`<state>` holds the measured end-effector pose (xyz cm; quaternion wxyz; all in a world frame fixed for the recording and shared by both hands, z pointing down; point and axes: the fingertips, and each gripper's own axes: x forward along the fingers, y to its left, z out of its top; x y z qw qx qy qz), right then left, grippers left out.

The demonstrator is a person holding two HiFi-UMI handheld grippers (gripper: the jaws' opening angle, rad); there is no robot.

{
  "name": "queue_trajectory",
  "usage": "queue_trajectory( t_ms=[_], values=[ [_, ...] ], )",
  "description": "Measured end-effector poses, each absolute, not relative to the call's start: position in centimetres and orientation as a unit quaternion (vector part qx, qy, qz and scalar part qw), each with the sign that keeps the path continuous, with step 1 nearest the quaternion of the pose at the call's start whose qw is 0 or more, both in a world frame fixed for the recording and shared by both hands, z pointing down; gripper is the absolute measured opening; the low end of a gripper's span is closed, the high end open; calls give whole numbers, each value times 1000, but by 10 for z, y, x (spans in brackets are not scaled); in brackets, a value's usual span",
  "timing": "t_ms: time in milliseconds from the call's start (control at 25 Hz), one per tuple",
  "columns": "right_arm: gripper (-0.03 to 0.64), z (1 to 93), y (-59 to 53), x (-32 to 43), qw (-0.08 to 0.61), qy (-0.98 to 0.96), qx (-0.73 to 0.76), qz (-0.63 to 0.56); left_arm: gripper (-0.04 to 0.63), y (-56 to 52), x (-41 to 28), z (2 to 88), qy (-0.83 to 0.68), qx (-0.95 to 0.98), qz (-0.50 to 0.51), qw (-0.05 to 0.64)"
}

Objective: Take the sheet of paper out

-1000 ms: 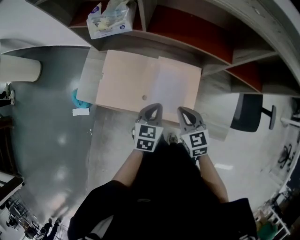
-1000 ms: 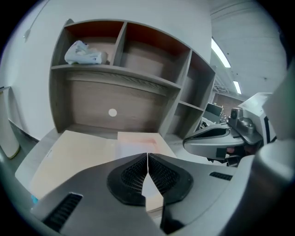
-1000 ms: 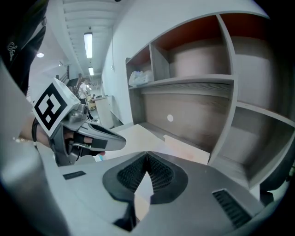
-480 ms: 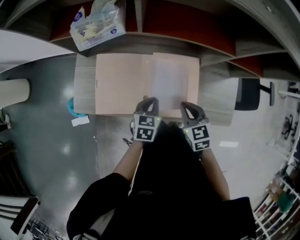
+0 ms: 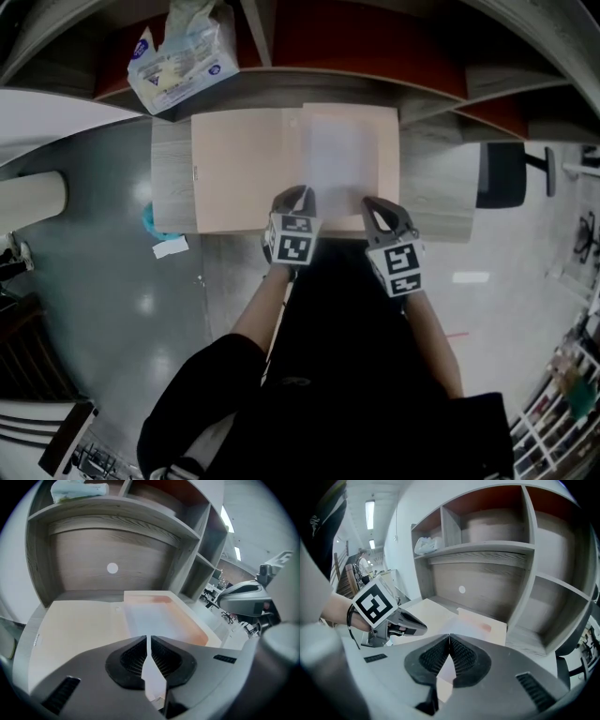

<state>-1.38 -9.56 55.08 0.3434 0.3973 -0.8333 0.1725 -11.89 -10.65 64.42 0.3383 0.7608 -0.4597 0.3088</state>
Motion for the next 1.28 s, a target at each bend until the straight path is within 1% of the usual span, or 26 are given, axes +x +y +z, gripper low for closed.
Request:
queue_trajectory(
  t_ms=[160,200,280,360,520,640,880,1280],
  values=[
    [17,551,-99,-16,341,-834,397,174,51,-103,-122,662,-450,747,338,354],
    [17,551,-101,-16,341,-834,397,174,60,-103,-123,666,-448,744,343,358],
    [18,552,-103,-16,340,-834,397,176,118,-103,-123,674,-445,737,351,368],
    [17,553,-105,-14,340,-833,398,179,143,-105,-125,680,-447,731,355,373],
    [17,556,-106,-11,341,-830,401,186,156,-120,-126,677,-457,731,331,384],
    [17,558,-108,-9,341,-828,402,190,163,-127,-127,682,-462,719,313,413],
    [17,557,-111,-3,334,-824,410,202,179,-129,-126,704,-443,702,323,454],
    [18,556,-110,13,336,-817,423,201,179,-131,-126,716,-445,691,352,448]
  ],
)
